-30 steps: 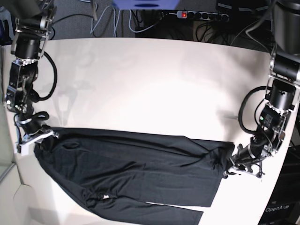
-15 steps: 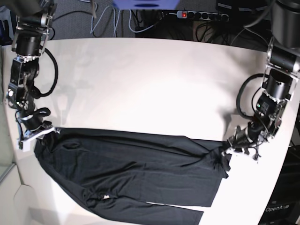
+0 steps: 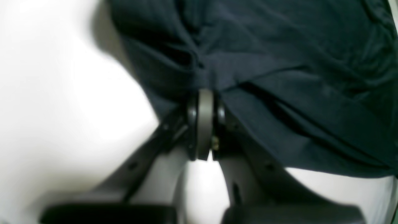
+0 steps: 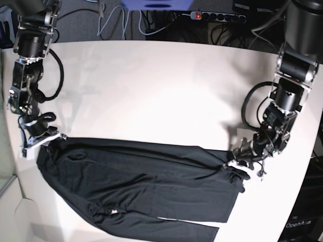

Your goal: Fold the T-shirt properly

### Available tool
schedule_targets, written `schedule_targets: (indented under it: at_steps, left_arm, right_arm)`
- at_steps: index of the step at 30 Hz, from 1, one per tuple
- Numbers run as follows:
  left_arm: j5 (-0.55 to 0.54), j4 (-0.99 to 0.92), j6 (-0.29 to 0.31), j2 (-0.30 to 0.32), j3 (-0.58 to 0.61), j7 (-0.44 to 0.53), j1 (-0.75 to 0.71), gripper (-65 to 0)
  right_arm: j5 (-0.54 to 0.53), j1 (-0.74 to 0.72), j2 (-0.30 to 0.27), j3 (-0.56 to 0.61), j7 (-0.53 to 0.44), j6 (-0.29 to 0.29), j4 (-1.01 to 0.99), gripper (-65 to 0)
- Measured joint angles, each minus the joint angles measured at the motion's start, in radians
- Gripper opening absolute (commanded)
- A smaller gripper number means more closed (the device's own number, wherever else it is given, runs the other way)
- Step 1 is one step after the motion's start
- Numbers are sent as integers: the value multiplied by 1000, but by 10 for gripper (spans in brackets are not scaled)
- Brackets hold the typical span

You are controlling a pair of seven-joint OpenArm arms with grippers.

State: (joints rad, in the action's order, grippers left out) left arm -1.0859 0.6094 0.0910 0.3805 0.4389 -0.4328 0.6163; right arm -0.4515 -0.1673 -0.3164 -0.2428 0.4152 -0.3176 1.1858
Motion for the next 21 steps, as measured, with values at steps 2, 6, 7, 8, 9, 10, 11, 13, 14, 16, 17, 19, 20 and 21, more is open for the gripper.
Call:
schedule_targets:
  at_steps: [2,6,7,8,9,10,11,13,14,16,17,19,20,21]
  left_arm:
    - [8,-8,0,-1,0,10,11,-650]
    - [1,-46,0,-7,-1,35,67,-650]
    - [1,-61,3,-7,-2,35,85,-650]
    - [1,-80,2,-9,-2,41,103,-650]
    - [1,-100,3,-9,-3,50,121,-650]
    - [2,-124,3,-9,-4,49,137,-650]
    - [2,-142,2,-9,-4,48,148,-650]
    - [2,-149,2,-4,-4,40,152,-650]
    - [2,-142,2,-3,-4,29,151,-650]
    - [4,-103,1,2,-3,1,140,-650]
    - [6,-82,2,4,-4,-42,134,-650]
    - [6,-43,10,5,-5,-64,108,-650]
    - [5,-27,11,11,-4,-68,88,-650]
    - [5,-14,13,22,-3,-73,67,-650]
  right_arm:
    - [2,14,-4,0,3,0,0,-620]
    - [1,21,-2,0,5,0,0,-620]
    - [2,21,-3,0,0,0,1,-620]
    - [1,24,-3,0,-1,0,3,-620]
    - [1,29,-4,0,-1,0,4,-620]
    - [3,34,-3,0,2,0,4,-620]
    - [3,39,-3,0,7,0,4,-620]
    - [2,43,-3,0,7,0,4,-620]
    - [2,43,-3,0,6,0,4,-620]
    - [1,39,-3,0,3,0,4,-623]
    - [2,39,-2,0,3,0,4,-624]
    - [2,39,-3,0,3,0,4,-624]
    - [1,42,-3,0,2,0,4,-625]
    - [2,45,-3,0,3,0,4,-625]
